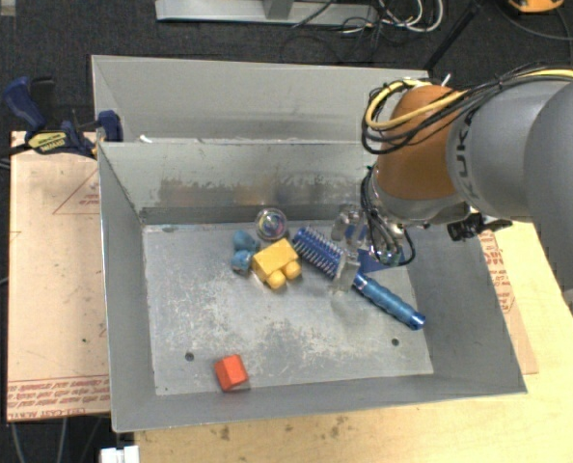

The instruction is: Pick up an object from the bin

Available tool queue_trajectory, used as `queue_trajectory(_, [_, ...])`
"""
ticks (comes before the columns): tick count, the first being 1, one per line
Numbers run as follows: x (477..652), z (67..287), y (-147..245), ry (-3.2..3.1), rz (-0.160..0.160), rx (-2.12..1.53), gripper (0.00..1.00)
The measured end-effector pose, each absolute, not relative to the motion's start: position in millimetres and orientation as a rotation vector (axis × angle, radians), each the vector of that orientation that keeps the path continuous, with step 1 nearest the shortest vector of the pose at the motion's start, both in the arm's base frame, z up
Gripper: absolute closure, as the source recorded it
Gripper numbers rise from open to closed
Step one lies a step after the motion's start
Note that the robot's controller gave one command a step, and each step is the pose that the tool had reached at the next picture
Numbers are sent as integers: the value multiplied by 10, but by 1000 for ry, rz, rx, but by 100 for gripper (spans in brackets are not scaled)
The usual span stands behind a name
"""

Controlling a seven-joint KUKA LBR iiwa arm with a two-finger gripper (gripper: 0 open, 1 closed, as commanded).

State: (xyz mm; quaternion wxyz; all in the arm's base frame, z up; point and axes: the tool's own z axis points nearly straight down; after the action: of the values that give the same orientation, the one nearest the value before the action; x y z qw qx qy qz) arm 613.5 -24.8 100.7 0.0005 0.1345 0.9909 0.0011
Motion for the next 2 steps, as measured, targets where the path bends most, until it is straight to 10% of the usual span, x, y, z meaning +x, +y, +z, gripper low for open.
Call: queue_trajectory(2, [5984,692,-16,3000,2,935,0])
